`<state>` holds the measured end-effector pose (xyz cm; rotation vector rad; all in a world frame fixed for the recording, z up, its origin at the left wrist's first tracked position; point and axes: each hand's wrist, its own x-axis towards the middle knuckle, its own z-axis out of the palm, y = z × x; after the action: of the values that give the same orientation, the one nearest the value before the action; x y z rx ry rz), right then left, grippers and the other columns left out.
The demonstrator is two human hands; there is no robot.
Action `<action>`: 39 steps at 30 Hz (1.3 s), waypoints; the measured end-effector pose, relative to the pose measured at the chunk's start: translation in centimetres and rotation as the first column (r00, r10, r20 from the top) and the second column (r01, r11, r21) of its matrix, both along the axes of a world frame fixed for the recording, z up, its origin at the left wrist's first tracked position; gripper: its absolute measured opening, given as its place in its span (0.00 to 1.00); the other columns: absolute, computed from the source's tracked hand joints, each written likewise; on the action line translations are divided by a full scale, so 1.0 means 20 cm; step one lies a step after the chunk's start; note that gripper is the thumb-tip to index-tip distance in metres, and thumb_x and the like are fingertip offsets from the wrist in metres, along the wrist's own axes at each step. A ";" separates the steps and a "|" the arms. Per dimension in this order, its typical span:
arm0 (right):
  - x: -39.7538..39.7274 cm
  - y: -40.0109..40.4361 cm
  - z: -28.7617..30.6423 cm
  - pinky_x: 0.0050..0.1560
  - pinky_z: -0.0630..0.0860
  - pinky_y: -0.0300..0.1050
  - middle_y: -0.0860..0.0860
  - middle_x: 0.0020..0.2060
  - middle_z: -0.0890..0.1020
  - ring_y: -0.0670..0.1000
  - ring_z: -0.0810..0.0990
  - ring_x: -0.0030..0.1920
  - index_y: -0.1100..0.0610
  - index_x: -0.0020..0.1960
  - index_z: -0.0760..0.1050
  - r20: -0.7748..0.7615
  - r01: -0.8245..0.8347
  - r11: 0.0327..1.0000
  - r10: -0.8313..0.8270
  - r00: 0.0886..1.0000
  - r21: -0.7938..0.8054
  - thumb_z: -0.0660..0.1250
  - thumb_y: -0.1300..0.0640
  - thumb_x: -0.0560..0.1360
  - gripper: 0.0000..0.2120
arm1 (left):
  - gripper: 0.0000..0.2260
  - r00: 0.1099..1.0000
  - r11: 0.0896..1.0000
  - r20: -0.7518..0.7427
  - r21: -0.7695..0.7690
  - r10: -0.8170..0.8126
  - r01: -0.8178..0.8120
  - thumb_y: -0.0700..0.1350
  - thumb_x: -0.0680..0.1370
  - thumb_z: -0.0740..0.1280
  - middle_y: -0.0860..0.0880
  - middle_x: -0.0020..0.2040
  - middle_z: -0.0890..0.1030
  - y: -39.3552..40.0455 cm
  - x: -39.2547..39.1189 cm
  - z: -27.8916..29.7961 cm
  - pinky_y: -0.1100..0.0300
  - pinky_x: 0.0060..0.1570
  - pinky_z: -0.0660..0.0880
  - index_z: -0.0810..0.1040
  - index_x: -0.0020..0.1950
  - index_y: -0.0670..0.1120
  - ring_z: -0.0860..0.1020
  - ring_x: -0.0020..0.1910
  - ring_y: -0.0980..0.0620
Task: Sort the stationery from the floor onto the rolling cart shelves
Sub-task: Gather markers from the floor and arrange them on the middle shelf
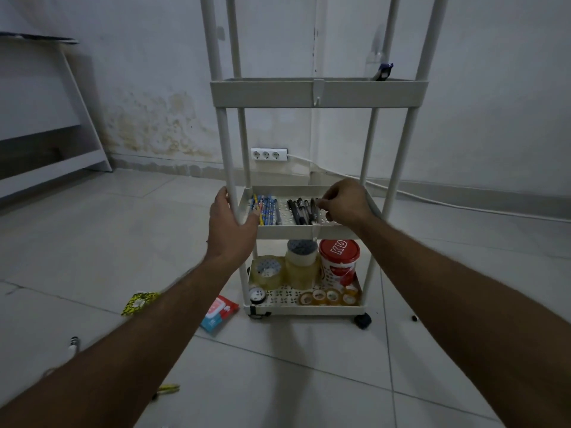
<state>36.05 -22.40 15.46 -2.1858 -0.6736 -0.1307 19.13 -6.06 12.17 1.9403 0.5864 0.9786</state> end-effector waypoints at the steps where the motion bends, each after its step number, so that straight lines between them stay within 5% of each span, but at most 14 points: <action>1: -0.03 -0.01 -0.01 0.37 0.80 0.40 0.53 0.38 0.85 0.46 0.83 0.35 0.62 0.46 0.84 0.032 -0.006 1.000 0.006 0.999 0.006 0.74 0.56 0.75 0.08 | 0.29 0.998 0.999 -0.040 0.015 0.049 -0.048 0.48 0.77 0.72 0.47 0.67 0.71 -0.02 -0.02 -0.02 0.45 0.66 0.72 0.65 0.75 0.48 0.71 0.65 0.47; 5: -0.21 -0.07 -0.08 0.40 0.79 0.39 0.46 0.37 0.81 0.41 0.78 0.37 0.56 0.46 0.81 0.238 -0.071 0.997 0.068 0.969 0.004 0.70 0.53 0.78 0.07 | 0.29 0.974 0.972 -0.168 0.203 0.153 -0.118 0.48 0.75 0.73 0.44 0.68 0.68 -0.14 -0.16 -0.14 0.46 0.63 0.69 0.66 0.71 0.45 0.68 0.66 0.43; 11: -0.56 -0.22 -0.25 0.39 0.71 0.41 0.46 0.38 0.76 0.46 0.73 0.40 0.51 0.43 0.75 0.409 -0.250 0.950 0.306 0.860 -0.184 0.67 0.49 0.78 0.08 | 0.22 0.938 0.925 -0.346 0.349 -0.023 0.151 0.50 0.73 0.73 0.48 0.61 0.69 -0.17 -0.40 -0.34 0.50 0.58 0.69 0.70 0.63 0.48 0.69 0.61 0.48; 18: -0.97 -0.21 -0.56 0.43 0.76 0.47 0.46 0.42 0.78 0.47 0.75 0.42 0.51 0.48 0.76 0.115 -0.553 0.703 0.658 0.744 -0.448 0.65 0.46 0.79 0.09 | 0.10 0.771 0.877 -0.593 0.214 -0.234 0.431 0.46 0.75 0.74 0.50 0.50 0.77 -0.01 -0.73 -0.52 0.57 0.51 0.72 0.77 0.53 0.48 0.75 0.49 0.52; 21: -1.09 -0.15 -0.67 0.47 0.75 0.45 0.45 0.46 0.78 0.46 0.74 0.45 0.50 0.54 0.77 -0.064 -0.674 0.518 0.767 0.639 -0.527 0.65 0.44 0.80 0.10 | 0.07 0.584 0.861 -0.758 0.061 -0.289 0.505 0.46 0.76 0.73 0.56 0.43 0.79 0.07 -0.86 -0.56 0.60 0.43 0.74 0.78 0.51 0.51 0.78 0.42 0.55; 24: -1.20 -0.06 -0.79 0.49 0.73 0.44 0.46 0.48 0.80 0.45 0.74 0.46 0.50 0.58 0.77 -0.205 -0.750 0.377 0.807 0.554 -0.543 0.65 0.45 0.80 0.12 | 0.08 0.345 0.823 -0.896 -0.041 -0.281 0.566 0.47 0.76 0.73 0.57 0.44 0.80 0.13 -0.99 -0.64 0.58 0.46 0.78 0.80 0.53 0.50 0.79 0.43 0.55; 27: -1.31 0.02 -0.90 0.52 0.74 0.46 0.47 0.50 0.82 0.48 0.76 0.50 0.52 0.60 0.78 -0.289 -0.791 0.290 0.818 0.497 -0.539 0.65 0.46 0.80 0.13 | 0.09 0.240 0.828 -0.939 -0.074 -0.245 0.556 0.46 0.75 0.74 0.52 0.47 0.84 0.19 -1.09 -0.73 0.54 0.50 0.79 0.82 0.53 0.49 0.81 0.46 0.52; 33: -1.42 0.19 -1.08 0.55 0.75 0.50 0.51 0.52 0.83 0.52 0.77 0.55 0.55 0.61 0.78 -0.330 -0.811 0.260 0.816 0.475 -0.523 0.66 0.50 0.80 0.14 | 0.13 0.207 0.836 -0.961 -0.041 -0.183 0.548 0.44 0.76 0.74 0.49 0.53 0.82 0.35 -1.21 -0.87 0.61 0.44 0.73 0.81 0.59 0.46 0.78 0.46 0.53; 39: -1.41 0.36 -1.25 0.50 0.68 0.43 0.52 0.55 0.81 0.54 0.77 0.57 0.53 0.61 0.78 -0.304 -0.776 0.373 0.766 0.567 -0.508 0.67 0.49 0.79 0.14 | 0.14 0.233 0.803 -0.957 -0.002 -0.175 0.596 0.49 0.73 0.76 0.47 0.52 0.83 0.44 -1.24 -1.01 0.57 0.45 0.76 0.82 0.57 0.46 0.79 0.48 0.49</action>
<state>7.88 -15.30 -9.54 -2.1442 -1.8911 0.7099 -5.61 2.67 -8.04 2.7429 0.4413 -0.5913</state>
